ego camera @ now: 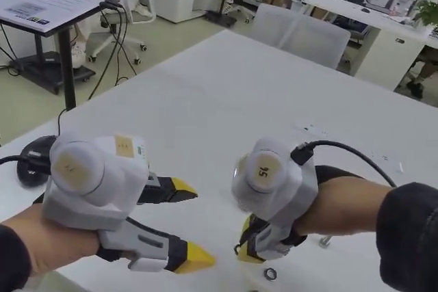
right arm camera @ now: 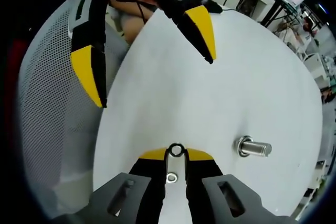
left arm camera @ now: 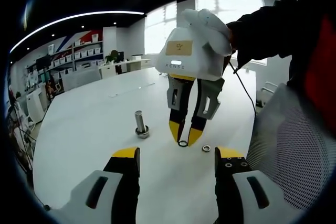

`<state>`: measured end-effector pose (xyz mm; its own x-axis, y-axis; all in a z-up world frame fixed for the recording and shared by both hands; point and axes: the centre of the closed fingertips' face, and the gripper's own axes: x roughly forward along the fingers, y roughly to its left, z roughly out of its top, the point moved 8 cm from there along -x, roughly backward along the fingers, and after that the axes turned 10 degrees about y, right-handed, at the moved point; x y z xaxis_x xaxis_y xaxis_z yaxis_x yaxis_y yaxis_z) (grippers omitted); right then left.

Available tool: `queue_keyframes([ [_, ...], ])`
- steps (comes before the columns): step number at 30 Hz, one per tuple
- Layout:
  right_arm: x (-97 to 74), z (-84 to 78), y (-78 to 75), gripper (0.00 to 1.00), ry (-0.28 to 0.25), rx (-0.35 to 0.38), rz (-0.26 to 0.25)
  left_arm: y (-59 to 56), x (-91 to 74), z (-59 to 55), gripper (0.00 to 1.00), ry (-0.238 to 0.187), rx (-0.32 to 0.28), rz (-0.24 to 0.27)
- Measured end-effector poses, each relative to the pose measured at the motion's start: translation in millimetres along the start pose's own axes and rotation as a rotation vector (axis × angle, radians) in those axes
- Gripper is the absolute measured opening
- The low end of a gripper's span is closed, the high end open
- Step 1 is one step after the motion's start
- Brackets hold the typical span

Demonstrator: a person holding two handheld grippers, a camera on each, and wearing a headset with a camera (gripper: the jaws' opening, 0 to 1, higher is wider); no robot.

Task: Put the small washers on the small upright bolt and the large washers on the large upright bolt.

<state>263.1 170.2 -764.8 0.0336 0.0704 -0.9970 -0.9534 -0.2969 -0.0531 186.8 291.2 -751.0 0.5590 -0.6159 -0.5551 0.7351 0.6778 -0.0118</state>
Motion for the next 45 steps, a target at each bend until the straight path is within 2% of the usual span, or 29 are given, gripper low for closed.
queue_keyframes([
  [11,-21.2,-13.6,2.1,0.13,-0.014,0.048,-0.017,3.8,9.5,8.6,0.57,0.003,0.032,-0.049],
  [17,-32.9,-21.3,2.7,0.13,-0.021,0.078,-0.028,7.8,13.3,14.0,0.57,-0.015,0.031,-0.074],
  [28,-52.1,-41.8,0.7,0.13,-0.020,0.131,-0.060,10.8,23.2,18.6,0.58,-0.014,0.042,-0.110],
  [45,-82.0,-81.8,-16.2,0.13,-0.015,0.223,-0.115,14.6,37.0,26.0,0.58,-0.023,0.044,-0.146],
])
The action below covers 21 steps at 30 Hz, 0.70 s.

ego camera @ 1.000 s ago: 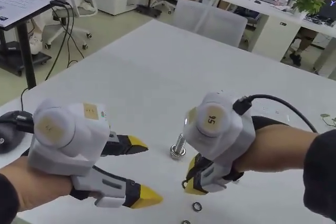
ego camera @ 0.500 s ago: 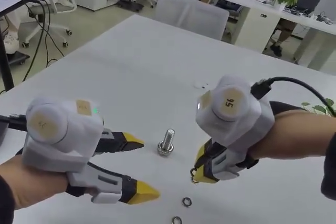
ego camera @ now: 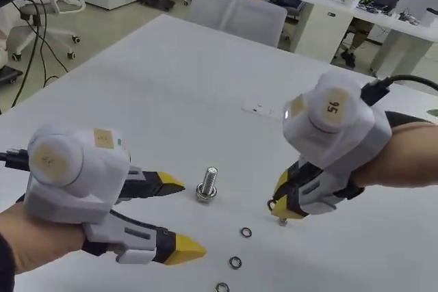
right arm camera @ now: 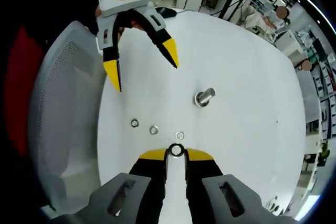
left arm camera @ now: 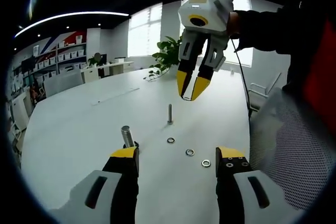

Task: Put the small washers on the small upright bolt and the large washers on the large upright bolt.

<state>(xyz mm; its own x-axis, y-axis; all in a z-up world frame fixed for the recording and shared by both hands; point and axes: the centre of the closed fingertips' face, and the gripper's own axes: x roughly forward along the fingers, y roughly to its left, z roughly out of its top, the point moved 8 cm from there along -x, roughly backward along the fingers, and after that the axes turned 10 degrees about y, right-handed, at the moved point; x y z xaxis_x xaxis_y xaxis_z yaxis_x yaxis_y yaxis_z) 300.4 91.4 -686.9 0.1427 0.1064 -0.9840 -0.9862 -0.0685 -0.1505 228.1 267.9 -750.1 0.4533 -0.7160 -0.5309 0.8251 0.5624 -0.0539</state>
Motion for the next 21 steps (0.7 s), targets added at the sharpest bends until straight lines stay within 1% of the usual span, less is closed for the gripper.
queue_keyframes([
  [5,-3.2,-9.5,-7.2,0.13,0.008,0.020,-0.013,-0.1,5.6,1.3,0.59,0.006,0.004,-0.014],
  [12,-8.8,-26.7,-21.7,0.13,0.019,0.060,-0.032,2.6,13.6,2.9,0.59,0.008,0.002,-0.022],
  [16,-12.6,-33.2,-28.8,0.13,0.025,0.076,-0.041,3.8,16.4,2.4,0.60,0.010,-0.001,-0.025],
  [21,-13.7,-36.2,-36.4,0.13,0.027,0.087,-0.048,5.2,18.5,2.1,0.61,0.010,-0.006,-0.029],
])
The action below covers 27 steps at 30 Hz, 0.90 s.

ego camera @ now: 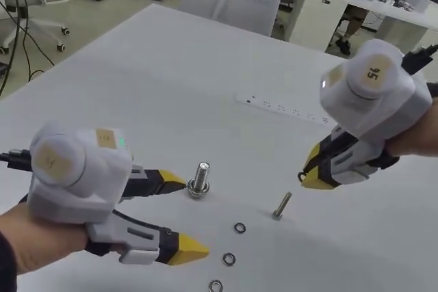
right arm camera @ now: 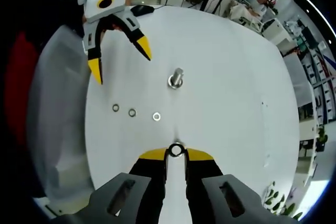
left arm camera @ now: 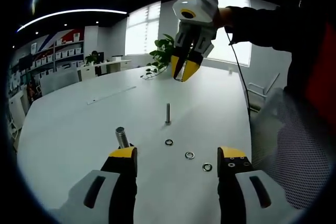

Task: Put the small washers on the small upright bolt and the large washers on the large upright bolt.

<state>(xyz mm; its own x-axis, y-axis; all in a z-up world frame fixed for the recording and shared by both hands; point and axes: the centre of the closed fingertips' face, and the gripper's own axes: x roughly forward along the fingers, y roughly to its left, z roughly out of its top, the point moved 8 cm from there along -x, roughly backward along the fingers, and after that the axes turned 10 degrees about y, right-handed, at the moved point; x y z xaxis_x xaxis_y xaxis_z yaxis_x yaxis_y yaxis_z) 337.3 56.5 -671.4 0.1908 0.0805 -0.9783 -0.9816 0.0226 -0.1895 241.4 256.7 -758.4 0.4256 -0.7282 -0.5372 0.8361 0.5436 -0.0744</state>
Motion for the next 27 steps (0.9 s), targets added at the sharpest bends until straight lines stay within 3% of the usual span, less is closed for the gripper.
queue_keyframes([
  [8,9.6,-3.9,-11.6,0.13,0.013,0.008,0.003,-0.5,4.6,-1.9,0.67,0.000,-0.016,-0.011],
  [27,45.5,-7.6,-19.9,0.13,0.072,-0.011,0.061,-4.7,12.0,-2.1,0.73,0.003,-0.029,-0.040],
])
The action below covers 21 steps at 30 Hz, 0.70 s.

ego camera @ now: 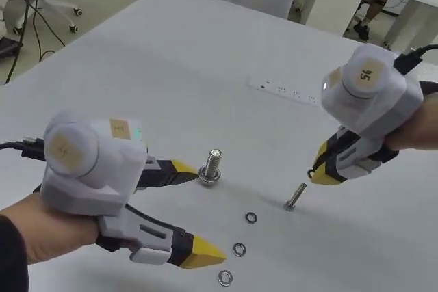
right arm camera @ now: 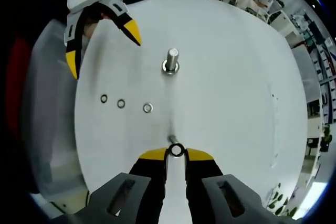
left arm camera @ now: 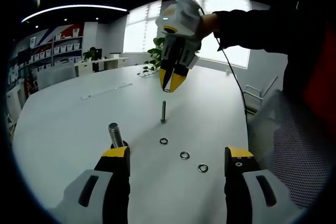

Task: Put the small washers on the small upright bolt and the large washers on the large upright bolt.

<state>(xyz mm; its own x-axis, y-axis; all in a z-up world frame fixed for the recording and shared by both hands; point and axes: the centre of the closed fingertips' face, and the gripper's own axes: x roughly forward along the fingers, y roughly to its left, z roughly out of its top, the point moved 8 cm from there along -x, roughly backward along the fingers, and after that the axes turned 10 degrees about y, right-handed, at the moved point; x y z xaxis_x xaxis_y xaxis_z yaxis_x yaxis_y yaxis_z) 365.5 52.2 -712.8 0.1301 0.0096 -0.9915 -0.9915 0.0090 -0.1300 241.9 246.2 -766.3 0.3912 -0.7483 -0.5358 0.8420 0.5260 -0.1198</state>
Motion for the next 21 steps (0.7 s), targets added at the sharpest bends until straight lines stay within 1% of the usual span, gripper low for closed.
queue_keyframes([
  [6,8.1,-0.1,0.2,0.13,0.018,-0.006,0.012,-2.1,0.8,0.0,0.74,-0.002,0.001,-0.006],
  [12,13.8,0.6,1.1,0.13,0.022,-0.005,0.025,-4.0,0.1,-1.2,0.77,-0.004,-0.004,-0.013],
  [16,15.4,1.6,1.4,0.13,0.023,-0.007,0.027,-5.8,0.3,-1.1,0.80,-0.012,-0.014,-0.029],
  [21,17.9,2.2,1.7,0.13,0.025,-0.008,0.034,-6.6,0.9,-1.7,0.83,-0.009,-0.014,-0.033],
])
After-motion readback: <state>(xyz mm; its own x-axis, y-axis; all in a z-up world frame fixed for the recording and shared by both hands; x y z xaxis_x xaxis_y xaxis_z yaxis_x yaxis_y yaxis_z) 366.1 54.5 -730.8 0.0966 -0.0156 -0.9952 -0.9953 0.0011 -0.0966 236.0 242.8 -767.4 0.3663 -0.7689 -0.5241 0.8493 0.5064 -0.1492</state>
